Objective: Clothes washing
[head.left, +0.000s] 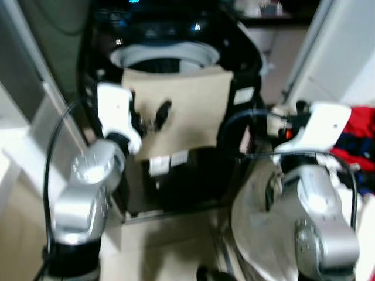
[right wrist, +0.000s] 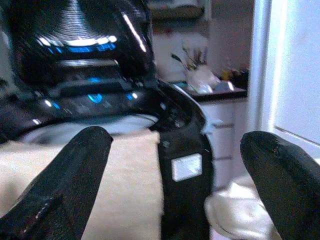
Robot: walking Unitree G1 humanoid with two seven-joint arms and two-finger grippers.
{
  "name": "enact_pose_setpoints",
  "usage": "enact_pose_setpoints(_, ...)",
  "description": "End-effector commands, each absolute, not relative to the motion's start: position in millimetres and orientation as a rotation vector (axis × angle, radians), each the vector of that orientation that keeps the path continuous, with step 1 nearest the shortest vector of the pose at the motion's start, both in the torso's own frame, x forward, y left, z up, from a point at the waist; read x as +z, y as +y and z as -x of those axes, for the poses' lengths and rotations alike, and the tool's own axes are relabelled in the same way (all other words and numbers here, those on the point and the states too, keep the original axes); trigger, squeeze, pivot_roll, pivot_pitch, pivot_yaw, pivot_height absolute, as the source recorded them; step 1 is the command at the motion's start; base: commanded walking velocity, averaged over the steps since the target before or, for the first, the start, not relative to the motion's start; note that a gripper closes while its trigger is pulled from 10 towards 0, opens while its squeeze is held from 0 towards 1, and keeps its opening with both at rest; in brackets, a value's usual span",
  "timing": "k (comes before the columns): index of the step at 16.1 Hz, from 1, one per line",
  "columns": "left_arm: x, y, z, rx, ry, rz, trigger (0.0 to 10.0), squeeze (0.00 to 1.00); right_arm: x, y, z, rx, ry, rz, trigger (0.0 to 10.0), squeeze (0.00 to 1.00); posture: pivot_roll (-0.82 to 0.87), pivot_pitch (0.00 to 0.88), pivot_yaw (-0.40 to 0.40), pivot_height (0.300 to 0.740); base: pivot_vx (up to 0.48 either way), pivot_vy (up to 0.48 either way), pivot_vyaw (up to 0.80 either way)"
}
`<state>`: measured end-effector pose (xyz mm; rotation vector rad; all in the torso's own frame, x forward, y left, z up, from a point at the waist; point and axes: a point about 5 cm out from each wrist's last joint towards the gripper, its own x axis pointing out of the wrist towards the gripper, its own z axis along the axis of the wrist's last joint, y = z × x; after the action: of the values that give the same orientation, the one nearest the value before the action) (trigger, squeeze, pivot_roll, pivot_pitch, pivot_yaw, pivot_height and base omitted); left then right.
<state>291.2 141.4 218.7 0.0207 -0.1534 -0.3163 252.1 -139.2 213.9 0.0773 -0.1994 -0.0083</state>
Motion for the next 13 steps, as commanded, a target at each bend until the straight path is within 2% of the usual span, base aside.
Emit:
enact_pose_setpoints(1,226.3,142.7,-290.8,-0.301,-0.185,-0.04,10.0,0.0,212.4,-146.3,-252.2,-0.055,-0.152,-0.036,10.0,1.0,-0.08,0.0,0.0,0.74,0.0,0.0,-0.8)
enact_pose_setpoints(4,213.8,144.0,-288.6,-0.28,-0.152,-0.08,10.0,0.0,200.8,-149.8,-250.7,-0.069,-0.09,0.002,10.0,1.0,-0.09,0.0,-0.005,0.74,0.0,0.0,-0.8)
enact_pose_setpoints(11,213.0,144.2,-287.4,-0.278,-0.144,-0.12,10.0,0.0,209.5,-148.6,-249.7,-0.054,-0.107,-0.005,10.0,1.0,-0.09,0.0,-0.023,0.74,0.0,0.0,-0.8)
enact_pose_setpoints(13,214.1,141.7,-291.3,-0.291,-0.146,-0.129,10.0,0.0,208.0,-147.1,-247.2,-0.064,-0.097,-0.011,10.0,1.0,-0.1,0.0,-0.012,0.74,0.0,0.429,-0.8)
